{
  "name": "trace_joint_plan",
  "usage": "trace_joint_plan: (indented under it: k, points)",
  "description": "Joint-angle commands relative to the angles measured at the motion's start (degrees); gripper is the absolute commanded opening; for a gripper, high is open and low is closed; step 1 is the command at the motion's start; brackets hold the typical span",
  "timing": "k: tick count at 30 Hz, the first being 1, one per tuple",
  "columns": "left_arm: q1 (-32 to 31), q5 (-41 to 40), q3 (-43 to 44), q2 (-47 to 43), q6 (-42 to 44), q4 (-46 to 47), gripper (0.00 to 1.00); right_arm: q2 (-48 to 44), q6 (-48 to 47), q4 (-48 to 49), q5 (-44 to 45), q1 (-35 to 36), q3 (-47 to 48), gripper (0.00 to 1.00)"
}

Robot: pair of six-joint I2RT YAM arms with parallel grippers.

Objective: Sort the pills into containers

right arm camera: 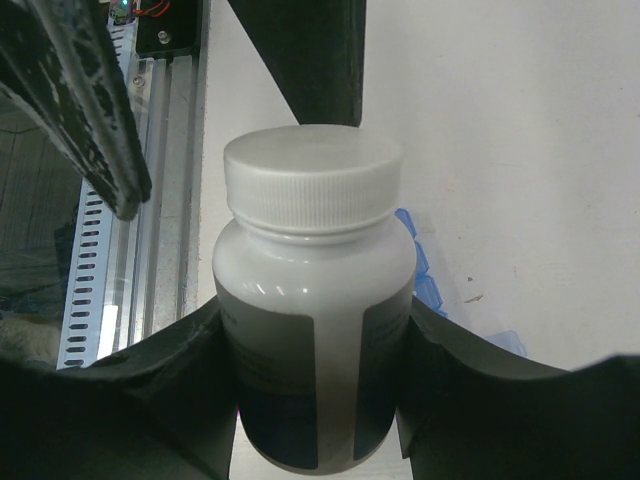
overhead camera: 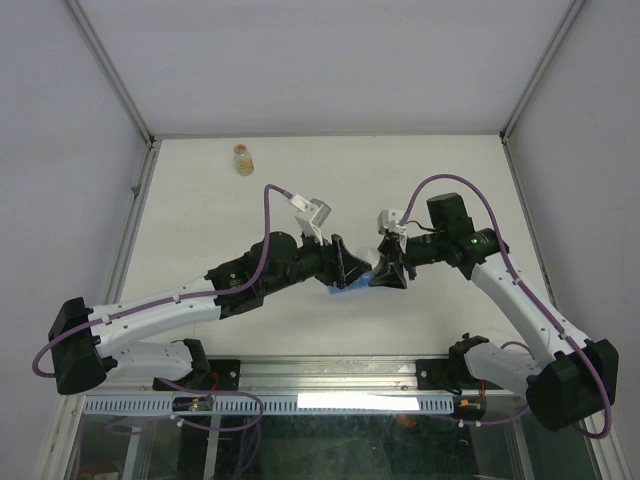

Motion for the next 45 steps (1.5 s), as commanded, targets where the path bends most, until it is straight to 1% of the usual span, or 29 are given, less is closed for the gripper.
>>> trace_joint_plan:
  k: [1,4,6,13,15,17,19,21,22,24,26,28,29,30,31,32,33,34,36,37,38,40,45]
  points:
    - [-0.34,-0.22,5.25,2.01,3.12,-0.7,0.61,-0.79,0.02,2.17,-1.49,-0.11,1.53,0.0]
    - [-0.34,-0.37,6.64,3.16,4.05,-1.44,0.59,-0.83,0.05,2.14,-1.4,-0.06,1.53,0.0]
    - [-0.34,-0.27,7.44,3.86,4.77,-2.14,0.55,-0.87,0.09,2.16,-1.42,-0.08,1.53,0.0]
    - [-0.34,1.36,9.33,5.52,6.92,-3.53,0.31,-0.96,-0.06,2.08,-1.49,0.01,1.61,0.0]
    - [-0.22,3.16,9.47,5.76,8.66,-3.41,0.27,-0.96,-0.03,2.06,-1.49,-0.06,1.57,0.0]
    - [0.11,9.26,8.95,6.02,13.69,-1.68,0.23,-0.96,-0.04,2.09,-1.55,-0.07,1.58,0.0]
    - [0.74,17.34,7.82,6.35,20.54,0.48,0.16,-0.96,0.0,2.08,-1.63,-0.01,1.62,0.0]
    - [1.67,25.74,6.94,6.98,28.12,1.5,0.11,-1.04,-0.01,2.06,-1.7,-0.07,1.56,0.0]
    - [2.31,31.35,6.66,7.41,32.23,1.88,0.11,-1.04,-0.01,1.96,-1.83,-0.05,1.61,0.0]
    - [3.4,43.05,5.95,8.43,43.35,1.82,0.11,-0.97,-0.13,2.01,-1.92,-0.06,1.62,0.0]
    - [4.15,49.24,5.32,9.13,53.02,1.5,0.11,-1.03,-0.11,1.9,-1.93,-0.01,1.6,0.0]
    - [6.34,52.17,5.64,10.28,58.85,1.41,0.14,-1.16,-0.26,1.78,-1.93,-0.09,1.59,0.0]
    - [7.58,53.17,6.3,11.03,59.74,1.44,0.15,-1.14,-0.32,1.76,-1.99,-0.08,1.62,0.0]
    - [8.91,53.86,7.12,11.6,59.6,1.64,0.21,-1.13,-0.33,1.69,-2.01,-0.12,1.69,0.0]
    - [9.97,53.31,7.65,11.9,58.12,2.45,0.3,-1.13,-0.47,1.64,-2.01,-0.11,1.7,0.0]
    - [10.79,51.96,7.45,11.68,55.69,4.56,0.4,-1.18,-0.5,1.55,-2.01,-0.09,1.71,0.0]
    - [11.34,49.95,6.61,11.09,52.69,8.32,0.56,-1.14,-0.51,1.57,-2.08,-0.06,1.68,0.0]
    - [11.61,48.08,5.07,9.98,50.38,12.2,0.67,-1.13,-0.58,1.5,-2.08,-0.11,1.58,0.0]
    - [11.99,44.61,0.17,7.14,46.14,21.32,0.95,-1.22,-0.67,1.4,-2.1,-0.12,1.68,0.0]
    - [12.13,42.89,-2.0,5.68,44.13,25.32,0.99,-1.22,-0.74,1.4,-2.1,-0.13,1.73,0.0]
    - [12.3,40.96,-4.09,4.35,41.86,28.46,0.99,-1.22,-0.69,1.38,-2.1,-0.13,1.72,0.0]
    - [12.52,37.18,-7.07,1.78,38.01,31.18,0.99,-1.14,-0.76,1.39,-2.19,-0.08,1.71,0.0]
    - [12.73,29.13,-11.25,-5.17,29.04,29.16,0.99,-1.05,-0.89,1.34,-2.07,-0.12,1.69,0.0]
